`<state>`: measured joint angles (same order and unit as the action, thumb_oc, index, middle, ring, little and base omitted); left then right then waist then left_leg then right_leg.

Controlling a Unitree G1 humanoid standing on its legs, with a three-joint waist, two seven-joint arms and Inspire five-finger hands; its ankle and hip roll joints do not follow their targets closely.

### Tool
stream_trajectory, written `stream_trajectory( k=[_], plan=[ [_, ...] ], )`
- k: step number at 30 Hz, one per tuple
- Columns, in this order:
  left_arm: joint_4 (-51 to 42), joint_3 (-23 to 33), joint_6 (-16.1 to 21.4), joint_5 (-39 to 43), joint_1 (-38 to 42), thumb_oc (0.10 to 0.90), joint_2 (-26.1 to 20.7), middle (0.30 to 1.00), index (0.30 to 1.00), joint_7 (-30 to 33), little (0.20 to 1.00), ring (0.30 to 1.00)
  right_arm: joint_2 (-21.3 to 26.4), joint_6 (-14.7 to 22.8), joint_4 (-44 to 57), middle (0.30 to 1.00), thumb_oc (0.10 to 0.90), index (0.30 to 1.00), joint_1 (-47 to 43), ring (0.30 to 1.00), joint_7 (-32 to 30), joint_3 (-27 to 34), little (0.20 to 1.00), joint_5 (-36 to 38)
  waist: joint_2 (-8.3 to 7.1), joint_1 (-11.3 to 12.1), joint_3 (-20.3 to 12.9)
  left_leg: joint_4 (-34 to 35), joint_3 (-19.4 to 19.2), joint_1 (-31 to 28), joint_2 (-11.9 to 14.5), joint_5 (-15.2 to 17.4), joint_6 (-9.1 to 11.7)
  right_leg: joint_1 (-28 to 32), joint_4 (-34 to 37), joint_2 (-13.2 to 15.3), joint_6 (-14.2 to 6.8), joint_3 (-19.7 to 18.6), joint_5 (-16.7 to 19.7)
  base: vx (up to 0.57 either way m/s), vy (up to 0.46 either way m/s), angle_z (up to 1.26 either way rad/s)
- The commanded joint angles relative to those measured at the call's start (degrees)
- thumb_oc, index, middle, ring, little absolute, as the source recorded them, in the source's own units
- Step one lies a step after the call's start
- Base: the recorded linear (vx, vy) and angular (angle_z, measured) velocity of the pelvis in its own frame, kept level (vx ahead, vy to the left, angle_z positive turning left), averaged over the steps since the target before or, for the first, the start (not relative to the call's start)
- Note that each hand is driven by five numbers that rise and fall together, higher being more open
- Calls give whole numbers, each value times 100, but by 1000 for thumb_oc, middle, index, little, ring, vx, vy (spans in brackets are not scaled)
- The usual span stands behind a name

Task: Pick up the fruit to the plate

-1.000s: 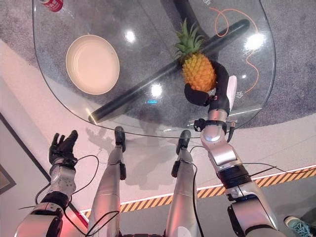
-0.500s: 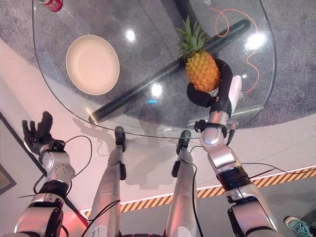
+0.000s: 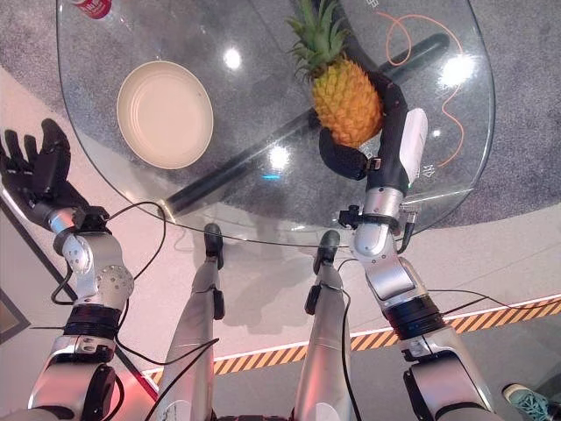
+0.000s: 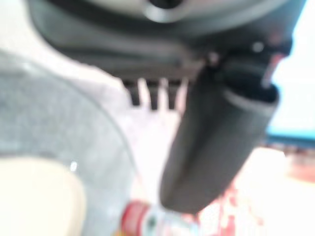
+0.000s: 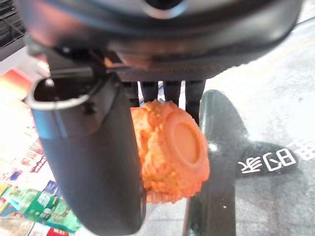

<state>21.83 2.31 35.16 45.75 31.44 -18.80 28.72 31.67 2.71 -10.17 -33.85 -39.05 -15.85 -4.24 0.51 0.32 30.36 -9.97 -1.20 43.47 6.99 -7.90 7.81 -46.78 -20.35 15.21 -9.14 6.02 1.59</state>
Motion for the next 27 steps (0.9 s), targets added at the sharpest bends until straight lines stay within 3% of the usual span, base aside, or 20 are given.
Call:
stream_trajectory(
  k=[1, 9, 13, 20, 27],
  plan=[
    [-630, 144, 469, -593, 235, 800, -351, 900, 900, -356, 900, 900, 103, 790, 1039, 300, 100, 300, -395, 300, -203, 509, 200, -467, -92, -10, -57, -534, 6, 39, -153, 551, -159, 258, 462, -205, 110, 259, 195, 0, 0, 0],
    [-1152, -99, 292, -577, 400, 800, -337, 900, 900, -1148, 900, 900, 25, 952, 1202, 300, 100, 300, -539, 300, -136, 543, 200, -676, -61, -42, -57, -481, -14, 1, -169, 501, -160, 300, 529, -197, 90, 238, 274, 0, 0, 0],
    [-1377, -280, 20, -421, 517, 800, -340, 900, 900, -1781, 900, 900, -5, 1021, 1347, 300, 100, 300, -616, 300, -52, 545, 200, -740, -66, -66, -57, -458, -33, -21, -167, 494, -157, 326, 569, -203, 77, 230, 297, 0, 0, 0],
    [-1472, -614, -470, -89, 796, 800, -311, 900, 900, -2390, 900, 900, -37, 1124, 1462, 300, 100, 300, -798, 300, 109, 394, 200, -750, -71, -121, -57, -415, -83, -81, -156, 478, -159, 365, 605, -211, 55, 188, 324, 0, 0, 0],
    [-1513, -845, -722, 376, 969, 800, -262, 900, 900, -2786, 900, 900, -66, 1110, 1485, 300, 100, 300, -936, 300, 198, 258, 200, -735, -44, -150, -57, -376, -126, -178, -146, 507, -153, 450, 656, -192, 29, 189, 319, 0, 0, 0]
  ],
)
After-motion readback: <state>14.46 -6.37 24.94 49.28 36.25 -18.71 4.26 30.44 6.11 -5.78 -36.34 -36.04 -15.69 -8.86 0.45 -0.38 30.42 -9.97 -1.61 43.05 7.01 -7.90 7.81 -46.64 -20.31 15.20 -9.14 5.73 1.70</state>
